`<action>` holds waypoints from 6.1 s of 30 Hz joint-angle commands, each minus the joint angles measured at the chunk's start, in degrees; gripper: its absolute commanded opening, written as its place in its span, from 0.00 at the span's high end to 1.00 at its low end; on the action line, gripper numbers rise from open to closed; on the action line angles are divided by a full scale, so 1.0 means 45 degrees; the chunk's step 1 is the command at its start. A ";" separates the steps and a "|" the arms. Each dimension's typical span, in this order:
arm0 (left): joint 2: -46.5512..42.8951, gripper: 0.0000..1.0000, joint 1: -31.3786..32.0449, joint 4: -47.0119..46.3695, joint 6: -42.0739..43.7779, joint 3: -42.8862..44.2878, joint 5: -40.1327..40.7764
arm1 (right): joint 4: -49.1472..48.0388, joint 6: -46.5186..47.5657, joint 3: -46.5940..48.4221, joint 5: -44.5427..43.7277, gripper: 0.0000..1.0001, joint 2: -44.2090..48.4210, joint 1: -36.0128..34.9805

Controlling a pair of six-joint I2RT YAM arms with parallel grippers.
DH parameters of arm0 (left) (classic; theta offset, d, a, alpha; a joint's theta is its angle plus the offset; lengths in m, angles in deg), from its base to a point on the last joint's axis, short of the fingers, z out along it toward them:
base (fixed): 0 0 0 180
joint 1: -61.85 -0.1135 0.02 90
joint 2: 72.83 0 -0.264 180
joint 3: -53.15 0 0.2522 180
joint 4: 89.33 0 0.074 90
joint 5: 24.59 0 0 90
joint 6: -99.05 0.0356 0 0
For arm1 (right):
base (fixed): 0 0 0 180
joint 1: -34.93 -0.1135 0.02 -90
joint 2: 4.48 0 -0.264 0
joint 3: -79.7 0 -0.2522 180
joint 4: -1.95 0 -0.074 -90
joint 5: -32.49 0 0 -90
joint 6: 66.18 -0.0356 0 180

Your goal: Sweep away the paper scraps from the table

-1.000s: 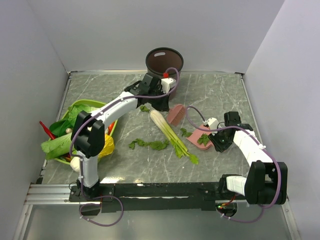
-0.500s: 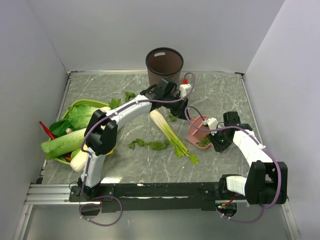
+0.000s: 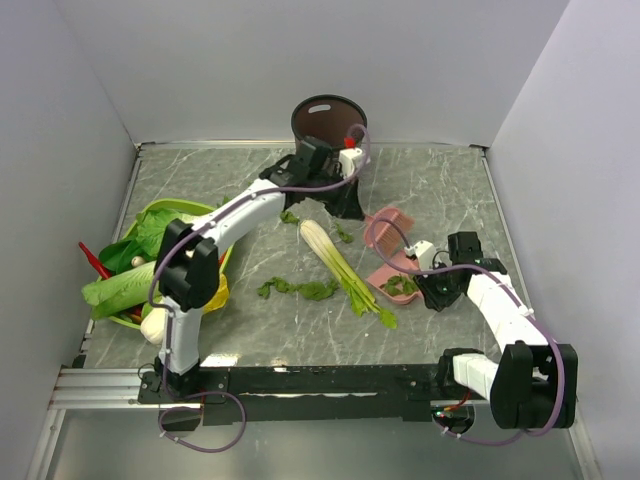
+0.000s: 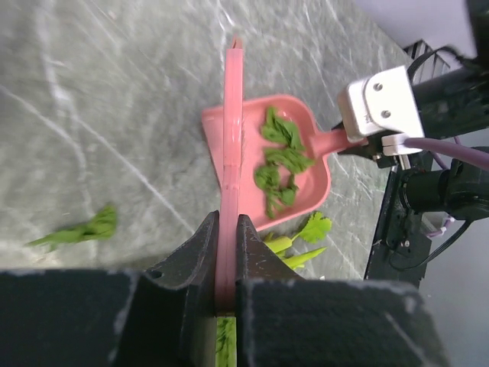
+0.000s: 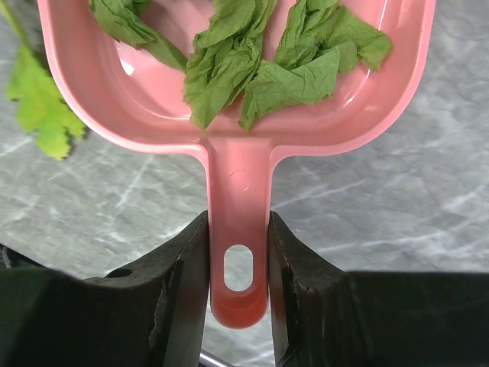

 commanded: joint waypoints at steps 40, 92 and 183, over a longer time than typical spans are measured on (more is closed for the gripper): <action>-0.9876 0.99 -0.2521 0.5074 0.7543 -0.6014 0.1309 | -0.2442 -0.4606 1.2616 -0.3170 1.00 -0.5168 -0.2462; -0.9759 0.99 -0.2560 0.5094 0.7739 -0.6151 0.1016 | -0.9763 1.0023 1.5938 -0.7682 1.00 -1.0053 -0.5138; -0.6559 0.99 -0.1233 0.3903 0.8343 -0.2501 0.4293 | -0.1683 -0.5017 0.3031 -0.1022 1.00 0.2779 -0.1740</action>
